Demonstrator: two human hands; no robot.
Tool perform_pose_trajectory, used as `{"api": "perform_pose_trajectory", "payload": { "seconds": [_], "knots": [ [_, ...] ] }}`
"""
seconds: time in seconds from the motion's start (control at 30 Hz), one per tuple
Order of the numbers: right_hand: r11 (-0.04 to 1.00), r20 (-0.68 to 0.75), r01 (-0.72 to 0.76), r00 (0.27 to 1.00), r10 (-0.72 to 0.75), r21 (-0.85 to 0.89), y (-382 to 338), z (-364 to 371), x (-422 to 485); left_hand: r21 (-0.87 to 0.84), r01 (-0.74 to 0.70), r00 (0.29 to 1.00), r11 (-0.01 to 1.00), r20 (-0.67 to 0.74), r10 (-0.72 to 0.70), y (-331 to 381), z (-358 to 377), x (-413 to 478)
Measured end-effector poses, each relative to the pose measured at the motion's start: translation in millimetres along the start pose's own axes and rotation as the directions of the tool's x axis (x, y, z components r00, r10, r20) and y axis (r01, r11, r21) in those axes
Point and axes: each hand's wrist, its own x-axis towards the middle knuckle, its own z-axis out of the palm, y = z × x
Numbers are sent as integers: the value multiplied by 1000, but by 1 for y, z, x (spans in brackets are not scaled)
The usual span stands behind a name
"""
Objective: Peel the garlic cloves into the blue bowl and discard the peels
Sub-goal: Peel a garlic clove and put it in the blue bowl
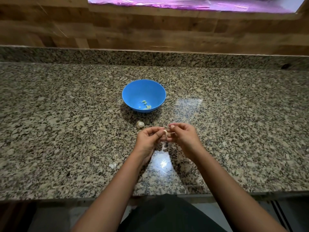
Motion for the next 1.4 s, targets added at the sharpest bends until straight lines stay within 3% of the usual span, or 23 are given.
{"api": "perform_pose_trajectory", "payload": {
  "seconds": [0.07,0.17,0.27,0.47,0.67,0.8,0.9,1.3,1.4],
  "knots": [
    [982,16,75,997,-73,-173,1,-4,0,-51,18,1000,999,-15,-19,4,2,-2],
    [944,64,168,986,-156,-283,2,-4,-5,-122,23,999,992,-41,-28,8,6,-2],
    [936,62,232,973,-224,-265,2,-1,-7,-130,19,998,991,-50,-25,10,9,0],
    [945,8,237,970,-241,-227,3,-5,-2,140,-107,994,984,3,108,13,12,-2],
    [855,17,321,939,-344,-406,7,-5,-1,71,-54,998,996,-8,54,18,14,-4],
    [927,83,294,956,-282,-234,1,-8,-3,-36,21,999,999,25,-21,22,12,-3],
    [938,108,279,959,-262,-204,-2,-10,-2,-55,37,998,998,53,-34,23,12,-5],
    [986,172,164,972,-162,4,-11,-15,-2,42,31,972,999,233,-40,30,10,1],
    [981,138,187,974,-179,-52,-10,-16,0,52,16,976,999,217,-27,29,11,1]
  ]
}}
